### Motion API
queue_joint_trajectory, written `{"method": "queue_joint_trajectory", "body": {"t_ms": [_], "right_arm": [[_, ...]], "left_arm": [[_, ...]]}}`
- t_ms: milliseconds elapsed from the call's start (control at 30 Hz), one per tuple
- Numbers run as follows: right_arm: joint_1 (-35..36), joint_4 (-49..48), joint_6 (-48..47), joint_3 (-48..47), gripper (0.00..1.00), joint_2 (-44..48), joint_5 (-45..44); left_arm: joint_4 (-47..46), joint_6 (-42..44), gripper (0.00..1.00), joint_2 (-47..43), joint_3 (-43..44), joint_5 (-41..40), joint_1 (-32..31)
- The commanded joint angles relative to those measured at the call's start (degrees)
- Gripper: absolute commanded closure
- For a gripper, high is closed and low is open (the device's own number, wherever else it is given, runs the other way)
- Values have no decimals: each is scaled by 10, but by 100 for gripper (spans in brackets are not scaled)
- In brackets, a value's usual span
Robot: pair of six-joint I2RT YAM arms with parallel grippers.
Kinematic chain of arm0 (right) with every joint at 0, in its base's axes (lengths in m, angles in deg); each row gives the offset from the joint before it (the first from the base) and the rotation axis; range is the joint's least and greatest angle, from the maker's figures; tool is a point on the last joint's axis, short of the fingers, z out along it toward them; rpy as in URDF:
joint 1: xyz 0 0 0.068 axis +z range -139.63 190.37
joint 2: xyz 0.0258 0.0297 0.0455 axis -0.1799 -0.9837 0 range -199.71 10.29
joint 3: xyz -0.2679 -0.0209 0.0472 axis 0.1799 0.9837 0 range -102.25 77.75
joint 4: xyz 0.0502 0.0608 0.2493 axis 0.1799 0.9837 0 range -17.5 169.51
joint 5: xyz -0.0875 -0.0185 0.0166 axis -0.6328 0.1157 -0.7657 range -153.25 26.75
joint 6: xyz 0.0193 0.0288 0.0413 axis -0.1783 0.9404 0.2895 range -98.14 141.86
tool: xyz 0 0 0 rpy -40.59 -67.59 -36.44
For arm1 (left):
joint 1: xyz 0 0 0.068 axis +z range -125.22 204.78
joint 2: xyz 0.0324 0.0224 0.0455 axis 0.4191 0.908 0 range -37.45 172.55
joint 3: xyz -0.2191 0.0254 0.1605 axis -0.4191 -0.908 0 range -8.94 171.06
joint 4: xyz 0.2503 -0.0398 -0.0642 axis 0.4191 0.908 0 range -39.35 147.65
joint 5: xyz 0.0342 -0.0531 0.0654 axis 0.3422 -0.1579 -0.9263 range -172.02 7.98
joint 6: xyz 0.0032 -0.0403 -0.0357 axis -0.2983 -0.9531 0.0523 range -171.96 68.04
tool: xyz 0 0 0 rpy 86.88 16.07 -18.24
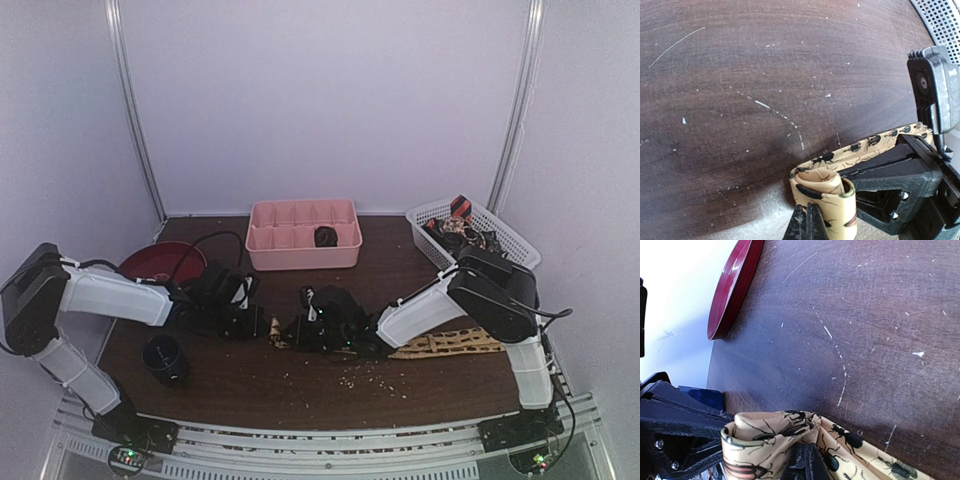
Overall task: Roll the ties
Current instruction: Roll the tie at the center of the board.
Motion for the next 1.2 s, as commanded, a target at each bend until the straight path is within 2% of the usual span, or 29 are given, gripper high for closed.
{"method": "queue_joint_trajectory", "body": {"t_ms": [0,300,700,933,1033,1167], "right_arm": [[-2,5,-7,5,100,15,-13],[-3,51,-19,7,100,29,-35],[-10,28,-22,52,99,70,-48],[-16,43,-21,87,88,121,-99],[-16,45,-23,85,79,129,-97],[-15,53,-23,72,72,120,-82]], "left_arm": [[-13,3,100,1,19,3,-5],[-12,8,100,8,25,7,-7],[-13,15,100,17,34,14,-10],[-25,14,100,35,40,25,-15],[-36,14,100,42,40,31,-18],[-44,14,100,60,50,39,-22]]}}
